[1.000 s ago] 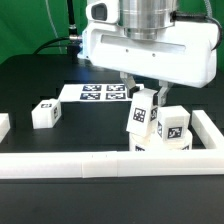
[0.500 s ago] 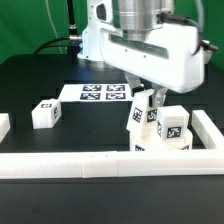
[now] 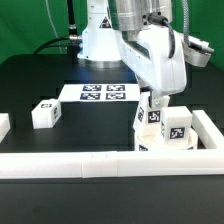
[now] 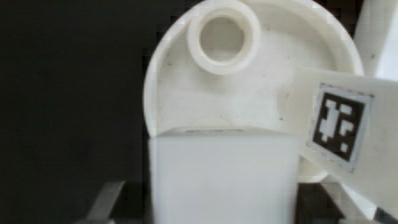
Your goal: Assemble stool
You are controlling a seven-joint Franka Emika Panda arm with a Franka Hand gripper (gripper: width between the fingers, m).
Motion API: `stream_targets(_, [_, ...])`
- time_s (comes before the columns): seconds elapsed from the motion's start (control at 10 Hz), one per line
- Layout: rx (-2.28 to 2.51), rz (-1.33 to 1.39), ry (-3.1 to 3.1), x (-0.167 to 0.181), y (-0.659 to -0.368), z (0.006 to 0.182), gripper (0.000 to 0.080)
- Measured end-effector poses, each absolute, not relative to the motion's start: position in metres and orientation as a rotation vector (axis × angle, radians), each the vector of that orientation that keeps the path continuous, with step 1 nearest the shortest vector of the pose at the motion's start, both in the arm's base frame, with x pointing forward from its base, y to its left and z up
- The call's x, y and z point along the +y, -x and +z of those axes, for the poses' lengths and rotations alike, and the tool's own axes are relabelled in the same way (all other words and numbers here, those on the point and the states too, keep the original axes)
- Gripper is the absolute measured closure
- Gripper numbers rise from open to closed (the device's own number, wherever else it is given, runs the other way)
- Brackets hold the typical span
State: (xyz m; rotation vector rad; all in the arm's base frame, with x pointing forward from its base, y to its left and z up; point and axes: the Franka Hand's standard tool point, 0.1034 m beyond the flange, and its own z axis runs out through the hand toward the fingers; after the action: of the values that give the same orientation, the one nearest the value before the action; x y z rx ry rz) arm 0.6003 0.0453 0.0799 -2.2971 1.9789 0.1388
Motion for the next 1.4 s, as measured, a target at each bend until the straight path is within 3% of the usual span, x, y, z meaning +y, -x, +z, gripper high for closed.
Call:
stream_targets(0.8, [2.640, 0.230, 1.534, 0.062, -0.601, 0.081, 0.0462])
stream_targets(1.2, [2.651, 0.245, 1.485, 0.068, -0.602, 0.082, 0.0462])
stream_targets(1.3, [2.631, 0.246, 1.518, 0.068, -0.602, 0.082, 0.0285])
stream_targets(1.4, [2.567, 0.252, 1.608, 0.068, -0.604, 0.088, 0.0192])
